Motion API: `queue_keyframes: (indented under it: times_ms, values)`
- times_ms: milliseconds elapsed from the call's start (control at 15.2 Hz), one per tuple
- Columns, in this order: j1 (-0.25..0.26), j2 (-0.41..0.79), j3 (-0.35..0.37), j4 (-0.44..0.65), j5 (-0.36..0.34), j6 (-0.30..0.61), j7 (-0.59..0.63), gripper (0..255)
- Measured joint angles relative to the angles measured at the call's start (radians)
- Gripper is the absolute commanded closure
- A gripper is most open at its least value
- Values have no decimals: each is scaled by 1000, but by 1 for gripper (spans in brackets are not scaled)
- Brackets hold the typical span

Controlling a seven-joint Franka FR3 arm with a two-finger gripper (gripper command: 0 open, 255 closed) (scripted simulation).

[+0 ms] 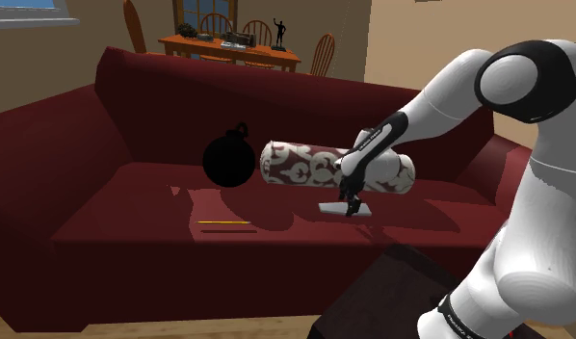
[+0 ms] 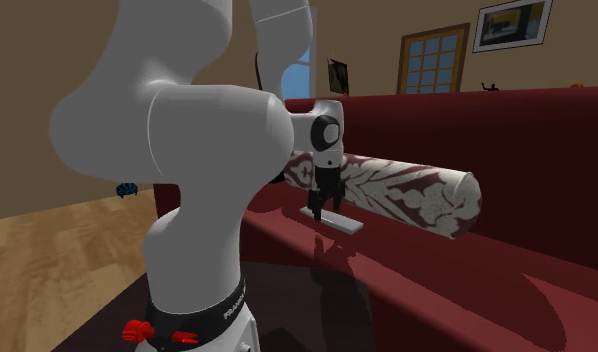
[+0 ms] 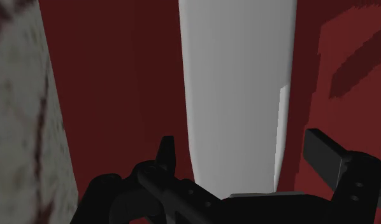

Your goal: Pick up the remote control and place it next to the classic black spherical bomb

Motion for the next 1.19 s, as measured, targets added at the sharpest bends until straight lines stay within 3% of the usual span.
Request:
queue_keyframes:
  times_ms: [396, 462, 1188]
  values:
    - [-6, 15, 9, 5, 14, 10, -9, 0]
    - [-6, 15, 9, 5, 14, 10, -9, 255]
    - [-3, 8, 4, 4, 7, 4, -4, 255]
